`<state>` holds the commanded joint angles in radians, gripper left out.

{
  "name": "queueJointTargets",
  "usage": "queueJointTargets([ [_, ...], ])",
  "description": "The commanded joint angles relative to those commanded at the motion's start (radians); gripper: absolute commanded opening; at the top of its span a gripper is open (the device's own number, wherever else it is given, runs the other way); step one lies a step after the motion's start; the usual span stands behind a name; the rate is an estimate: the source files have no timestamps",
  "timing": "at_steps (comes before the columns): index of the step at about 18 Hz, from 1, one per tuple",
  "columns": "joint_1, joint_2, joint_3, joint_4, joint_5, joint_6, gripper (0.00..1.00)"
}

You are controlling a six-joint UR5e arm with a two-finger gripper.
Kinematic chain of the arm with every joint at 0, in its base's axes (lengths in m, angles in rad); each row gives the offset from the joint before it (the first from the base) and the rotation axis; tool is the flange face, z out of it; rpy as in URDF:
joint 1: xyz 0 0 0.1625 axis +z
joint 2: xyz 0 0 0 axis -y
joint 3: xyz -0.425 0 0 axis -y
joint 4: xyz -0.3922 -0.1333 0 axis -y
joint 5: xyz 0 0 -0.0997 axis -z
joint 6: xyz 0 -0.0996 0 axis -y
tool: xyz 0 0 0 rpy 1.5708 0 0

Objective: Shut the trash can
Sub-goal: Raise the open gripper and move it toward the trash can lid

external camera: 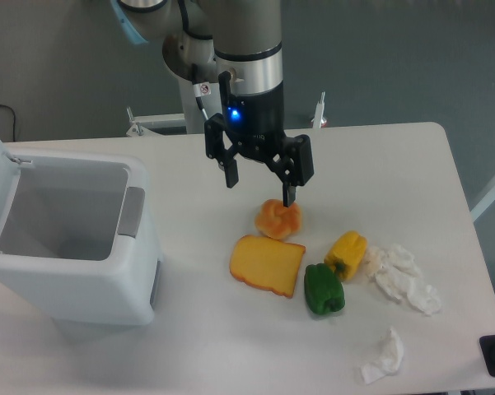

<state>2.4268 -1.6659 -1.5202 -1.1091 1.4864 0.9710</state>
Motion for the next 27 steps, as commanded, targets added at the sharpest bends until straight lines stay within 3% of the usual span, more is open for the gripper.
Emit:
queueJointTargets([
  [16,-0.002,0.014,0.014,0.023,-0.04,0.0,1.0],
  [19,-0.005,0.026,0.011,0.02,-0.089,-0.005,1.0],
  [22,-0.015,0.057,0.011,0.02,-0.106,-0.113,1.0],
  [27,-0.026,0.098,0.015,0.021,-0.267,-0.284,1.0],
])
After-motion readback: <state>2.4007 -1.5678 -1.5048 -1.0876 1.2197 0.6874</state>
